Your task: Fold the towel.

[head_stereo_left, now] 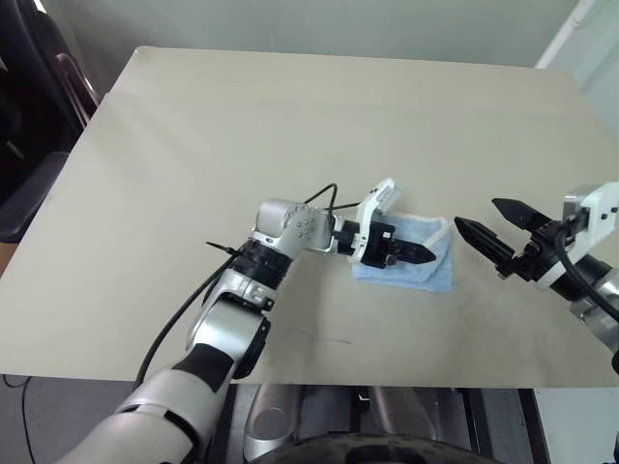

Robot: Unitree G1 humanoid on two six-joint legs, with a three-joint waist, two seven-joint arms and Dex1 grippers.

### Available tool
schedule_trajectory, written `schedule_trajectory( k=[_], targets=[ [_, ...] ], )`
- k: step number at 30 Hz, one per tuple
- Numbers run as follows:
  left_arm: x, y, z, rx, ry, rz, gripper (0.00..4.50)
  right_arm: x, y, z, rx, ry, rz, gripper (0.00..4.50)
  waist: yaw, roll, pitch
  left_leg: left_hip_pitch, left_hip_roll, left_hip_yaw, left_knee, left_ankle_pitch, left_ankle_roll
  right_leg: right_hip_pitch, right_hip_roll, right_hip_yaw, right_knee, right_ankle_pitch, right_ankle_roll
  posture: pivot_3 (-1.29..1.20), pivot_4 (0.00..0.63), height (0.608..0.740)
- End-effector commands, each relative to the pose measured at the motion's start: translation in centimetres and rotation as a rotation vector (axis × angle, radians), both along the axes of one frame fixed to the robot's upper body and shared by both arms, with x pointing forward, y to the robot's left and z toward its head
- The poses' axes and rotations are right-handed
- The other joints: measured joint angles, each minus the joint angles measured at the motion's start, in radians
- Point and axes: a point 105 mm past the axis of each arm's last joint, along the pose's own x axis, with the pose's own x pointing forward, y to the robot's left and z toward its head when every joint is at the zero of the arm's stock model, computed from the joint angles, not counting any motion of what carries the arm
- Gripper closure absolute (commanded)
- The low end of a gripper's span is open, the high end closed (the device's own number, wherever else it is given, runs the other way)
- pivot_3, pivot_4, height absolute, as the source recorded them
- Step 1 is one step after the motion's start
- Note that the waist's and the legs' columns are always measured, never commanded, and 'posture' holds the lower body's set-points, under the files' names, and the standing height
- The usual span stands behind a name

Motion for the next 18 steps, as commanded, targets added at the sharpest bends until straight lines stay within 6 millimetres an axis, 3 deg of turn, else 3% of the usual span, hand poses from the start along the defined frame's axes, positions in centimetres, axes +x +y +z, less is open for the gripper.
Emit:
schedule_trajectory(
  k=[1,5,9,13,16,18],
  targets=[
    [-0.2,-0.2,2.1,-0.085,-0.03,-0.029,2.75,0.2,0.0,0.9,-0.023,-0.049,-0.006,0.0,0.0,0.0,0.0,0.0,-0.001,0.0,0.0,0.0,0.001,0.0,-0.001,0.0,0.0,0.0,0.001,0.0,0.15,0.697],
    [0.0,-0.3,3.0,-0.135,-0.066,-0.026,1.37,0.5,0.2,1.0,-0.022,-0.057,-0.003,0.0,0.0,0.0,0.0,0.0,-0.003,0.0,0.0,0.001,0.002,0.001,-0.003,0.0,0.0,0.001,0.002,0.0,0.15,0.697],
    [0.0,0.1,5.3,-0.25,-0.161,-0.023,0.07,0.8,0.4,1.3,-0.011,-0.07,0.003,0.0,0.0,0.0,0.0,0.0,-0.005,-0.001,0.0,0.002,0.003,0.001,-0.004,0.0,0.0,0.001,0.003,0.0,0.15,0.697],
    [1.2,2.0,9.3,-0.483,-0.278,0.086,0.02,1.0,1.0,1.8,0.026,-0.073,0.032,0.0,-0.001,0.0,0.0,0.0,-0.005,-0.001,0.0,0.002,0.003,0.001,-0.004,0.001,0.0,0.002,0.003,0.0,0.15,0.697],
    [2.2,3.2,8.1,-0.389,-0.549,0.161,0.0,0.9,2.4,2.1,0.033,-0.073,0.089,0.56,-0.004,0.001,-0.001,0.0,-0.005,-0.001,0.0,0.002,0.003,0.001,-0.004,0.001,0.0,0.001,0.004,0.0,0.15,0.697],
    [2.3,3.6,7.4,-0.348,-0.639,0.167,0.0,0.8,2.8,2.2,0.045,-0.072,0.119,1.24,-0.005,0.001,-0.001,0.001,-0.005,-0.001,0.0,0.002,0.003,0.001,-0.003,0.001,0.0,0.001,0.004,0.0,0.15,0.697]
  ],
)
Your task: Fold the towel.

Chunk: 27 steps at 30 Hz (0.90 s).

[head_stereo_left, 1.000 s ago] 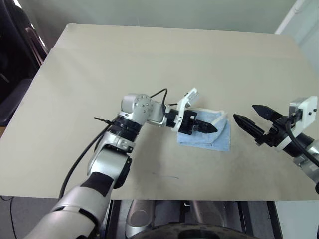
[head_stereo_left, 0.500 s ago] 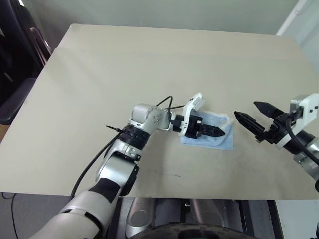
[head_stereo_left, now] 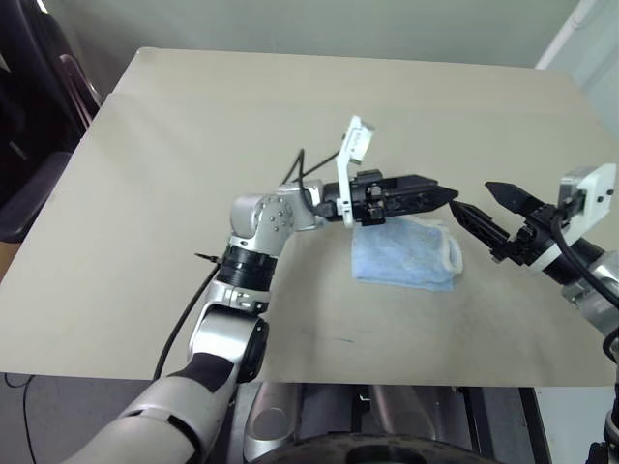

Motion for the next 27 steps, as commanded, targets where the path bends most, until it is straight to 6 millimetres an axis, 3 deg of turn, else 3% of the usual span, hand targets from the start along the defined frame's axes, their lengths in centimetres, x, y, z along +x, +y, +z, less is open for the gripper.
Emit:
schedule_trajectory(
  k=[1,4,9,15,21,27],
  targets=[
    [-0.1,0.3,0.0,0.035,-0.178,0.038,0.0,-0.4,1.1,1.0,0.018,-0.029,0.059,1.64,0.0,0.0,0.0,0.0,0.0,0.0,0.0,0.0,0.0,0.0,0.0,0.0,0.0,0.0,0.0,0.0,0.15,0.697],
    [-0.3,2.2,-1.3,0.112,-0.309,0.079,0.6,0.0,2.3,0.4,0.038,-0.008,0.099,2.71,0.0,0.0,0.0,-0.001,0.0,-0.001,0.0,0.0,0.0,0.0,0.0,0.0,0.0,0.0,0.0,0.0,0.15,0.697],
    [0.2,3.1,-1.9,0.117,-0.355,0.177,2.41,0.6,3.8,-0.8,0.064,0.023,0.117,4.49,0.002,0.0,0.0,-0.002,-0.001,-0.003,0.0,0.0,0.001,0.0,0.0,-0.001,0.0,0.0,0.0,0.0,0.15,0.697],
    [-0.3,1.7,-2.8,0.052,-0.42,0.175,4.47,1.6,3.6,-2.8,0.059,0.076,0.083,4.5,0.002,0.0,0.0,-0.003,-0.002,-0.003,0.001,-0.001,0.003,-0.001,-0.002,-0.001,-0.001,0.0,0.0,0.0,0.15,0.697],
    [-1.9,0.3,-5.9,0.086,-0.404,0.054,4.47,1.4,2.7,-7.0,-0.037,0.178,0.043,4.5,0.0,0.001,0.0,-0.003,-0.001,-0.003,0.001,-0.003,0.003,-0.001,-0.002,-0.001,-0.001,0.0,-0.001,0.0,0.15,0.697],
    [-2.2,-0.2,-10.2,0.248,-0.392,0.025,4.47,1.6,2.4,-10.7,-0.094,0.245,0.013,4.5,-0.004,0.001,0.0,-0.003,-0.001,-0.003,0.002,-0.004,0.003,-0.001,-0.002,-0.001,-0.001,0.0,-0.001,0.0,0.15,0.697]
  ],
)
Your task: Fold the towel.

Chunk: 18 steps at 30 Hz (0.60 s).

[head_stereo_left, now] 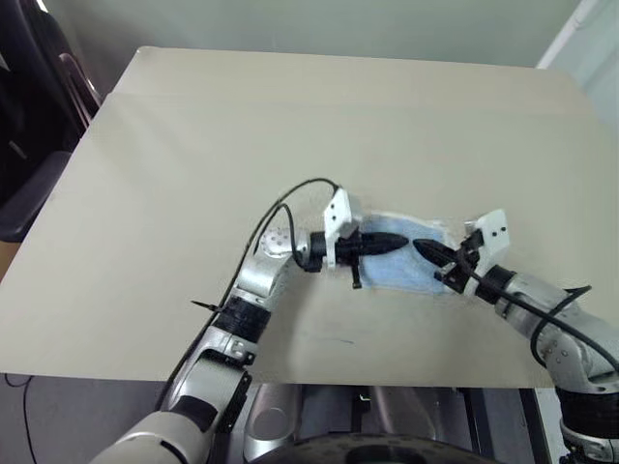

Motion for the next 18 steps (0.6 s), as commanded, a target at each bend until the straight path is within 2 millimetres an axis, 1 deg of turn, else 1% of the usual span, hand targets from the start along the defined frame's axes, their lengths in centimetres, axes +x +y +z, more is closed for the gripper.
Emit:
schedule_trajectory(
  k=[1,4,7,12,16,18],
  targets=[
    [0.1,-0.7,-0.8,0.022,-0.025,0.015,4.47,0.5,0.2,-1.3,-0.042,-0.014,0.007,4.5,-0.002,0.0,0.0,0.0,0.0,0.0,0.0,0.0,0.0,0.0,0.0,0.0,0.0,0.0,0.0,0.0,0.15,0.697],
    [0.1,-0.8,-1.7,0.046,-0.016,0.018,4.47,1.2,-0.2,-2.1,-0.057,-0.012,-0.02,4.5,-0.005,0.001,-0.001,0.001,0.0,0.0,0.001,0.0,0.0,0.001,0.0,0.0,0.0,0.001,0.0,0.0,0.15,0.697],
    [0.2,-0.6,-2.3,0.067,-0.018,0.02,4.47,1.0,-0.5,-2.3,-0.07,-0.008,-0.007,4.5,-0.006,0.001,-0.001,0.002,0.0,-0.001,0.001,0.0,0.001,0.003,0.0,0.0,0.0,0.001,0.0,0.0,0.15,0.697],
    [0.5,-0.4,-2.3,0.047,-0.012,0.037,4.47,0.5,-1.3,-2.8,-0.133,0.013,0.037,4.5,-0.005,0.002,-0.001,0.003,0.0,-0.002,0.002,0.0,0.001,0.004,0.0,0.0,0.0,0.001,0.0,0.0,0.15,0.697],
    [1.0,0.0,-2.2,0.042,-0.019,0.064,4.47,0.1,-2.1,-2.5,-0.165,0.027,0.074,4.5,-0.002,0.002,-0.001,0.002,-0.001,-0.002,0.002,0.0,0.001,0.004,0.0,0.0,-0.001,0.0,0.001,0.0,0.15,0.697],
    [1.0,0.1,-2.0,0.028,-0.023,0.068,4.47,0.4,-2.5,-2.0,-0.173,0.012,0.068,4.5,-0.001,0.002,-0.001,0.002,-0.001,-0.002,0.002,0.0,0.001,0.004,0.0,0.0,-0.001,0.0,0.001,0.0,0.15,0.697]
  ],
)
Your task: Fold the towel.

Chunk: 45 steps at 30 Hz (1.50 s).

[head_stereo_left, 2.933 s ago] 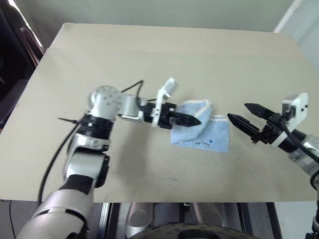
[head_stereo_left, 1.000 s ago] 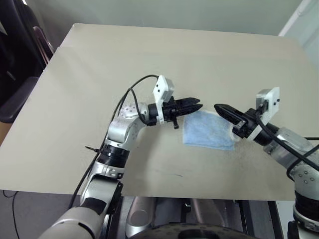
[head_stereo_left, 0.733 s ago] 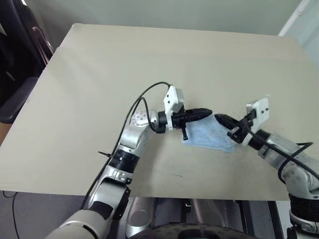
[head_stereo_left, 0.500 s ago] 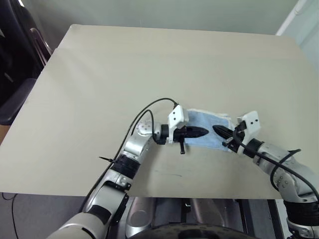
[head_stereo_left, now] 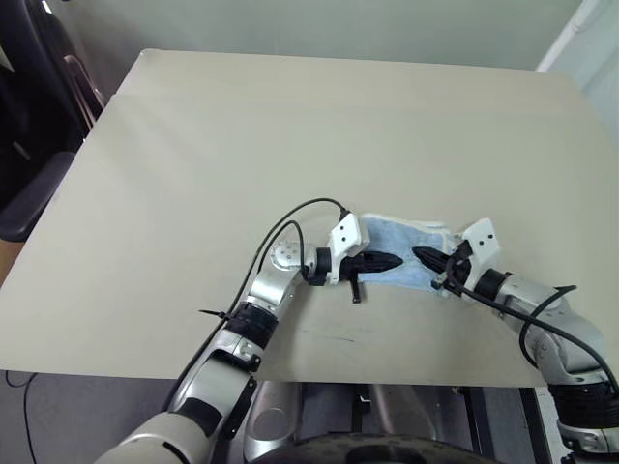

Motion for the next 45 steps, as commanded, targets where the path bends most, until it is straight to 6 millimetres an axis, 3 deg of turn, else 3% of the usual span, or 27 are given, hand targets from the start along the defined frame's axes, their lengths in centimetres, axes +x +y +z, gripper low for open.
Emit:
schedule_trajectory(
  k=[1,3,7,8,13,16,17,21,26,30,34,41,45],
  targets=[
    [0.4,0.2,0.6,-0.028,-0.02,0.017,4.47,0.1,-1.5,-0.1,-0.034,0.017,-0.03,4.5,0.0,0.0,0.0,0.0,0.0,0.0,0.0,0.0,0.0,0.0,0.0,0.0,0.0,0.0,0.0,0.0,0.15,0.697],
    [0.5,0.1,0.9,-0.038,-0.045,0.027,4.47,-0.1,-1.2,0.9,-0.007,0.014,0.011,4.5,0.0,0.0,0.0,0.0,0.0,0.0,0.0,0.0,0.0,0.0,0.0,0.0,0.0,0.0,0.0,0.0,0.15,0.697],
    [0.7,-0.2,1.8,-0.102,-0.016,0.03,4.5,-0.2,-0.2,2.9,0.065,-0.015,0.08,3.3,0.0,0.0,0.0,-0.001,0.0,0.0,0.0,0.0,0.0,0.0,0.0,0.0,0.0,0.0,0.0,0.0,0.15,0.697],
    [0.8,-0.2,2.2,-0.129,0.012,0.035,4.32,0.0,-0.2,3.5,0.092,-0.031,0.074,2.93,-0.001,0.0,0.0,-0.001,0.0,0.0,0.0,0.0,0.0,-0.001,0.0,0.0,0.0,0.0,0.0,0.0,0.15,0.697],
    [0.3,-0.3,3.6,-0.162,0.013,-0.032,2.9,0.3,-0.1,6.4,0.147,-0.092,0.094,1.26,-0.003,0.001,0.001,-0.001,0.0,0.001,0.0,0.0,0.0,-0.001,0.0,0.0,0.0,0.0,0.0,0.0,0.15,0.697],
    [-0.1,-0.1,4.3,-0.173,0.008,-0.061,1.72,0.2,-0.4,7.9,0.174,-0.116,0.096,0.12,-0.003,0.001,0.001,-0.002,0.0,0.001,0.0,0.0,0.0,-0.002,0.0,0.0,0.0,-0.001,0.0,0.0,0.15,0.697],
    [-0.3,0.2,4.8,-0.177,0.001,-0.072,1.37,0.4,-0.9,8.1,0.167,-0.119,0.071,0.0,-0.003,0.001,0.001,-0.003,0.0,0.001,0.0,0.0,0.0,-0.002,0.0,0.0,0.0,-0.001,0.0,0.0,0.15,0.697],
    [-0.2,1.0,6.1,-0.179,-0.037,-0.065,0.03,0.6,-2.6,7.6,0.141,-0.071,0.005,0.0,-0.003,0.001,0.001,-0.003,0.0,0.001,0.0,-0.001,0.0,-0.003,0.0,0.0,0.0,-0.002,0.0,0.0,0.15,0.697],
    [0.3,3.3,8.1,-0.173,-0.04,-0.023,0.03,0.0,-5.0,6.3,0.166,0.137,-0.044,0.0,-0.003,0.001,0.001,-0.003,0.0,0.001,0.0,-0.001,0.001,-0.003,0.0,0.0,0.0,-0.002,0.0,0.0,0.15,0.697],
    [0.3,5.3,7.5,-0.127,-0.024,0.015,0.03,-0.6,-6.3,5.9,0.254,0.312,-0.055,0.0,-0.003,0.001,0.0,-0.003,0.001,0.001,-0.001,-0.001,0.0,-0.003,0.0,0.0,0.0,-0.002,0.0,0.0,0.15,0.697],
    [0.1,5.9,7.3,-0.139,0.006,0.043,0.03,-0.2,-7.1,6.1,0.371,0.395,-0.083,0.0,-0.005,0.001,0.0,-0.004,0.0,0.002,-0.001,-0.001,0.0,-0.004,0.0,0.001,0.0,-0.002,0.0,0.0,0.15,0.697],
    [-1.9,6.4,7.2,-0.197,0.117,0.04,0.03,0.2,-6.3,3.5,0.525,0.59,-0.077,0.0,-0.007,0.001,0.0,-0.005,0.001,0.002,-0.002,-0.001,0.0,-0.006,0.0,0.0,0.0,-0.003,-0.002,0.0,0.15,0.697],
    [-2.1,6.9,6.4,-0.132,0.094,0.053,0.03,-0.2,-5.4,1.4,0.508,0.673,-0.062,0.0,-0.008,0.002,0.0,-0.004,0.002,0.002,-0.002,-0.001,0.0,-0.006,0.001,0.0,0.0,-0.002,-0.004,0.0,0.15,0.697]
  ],
)
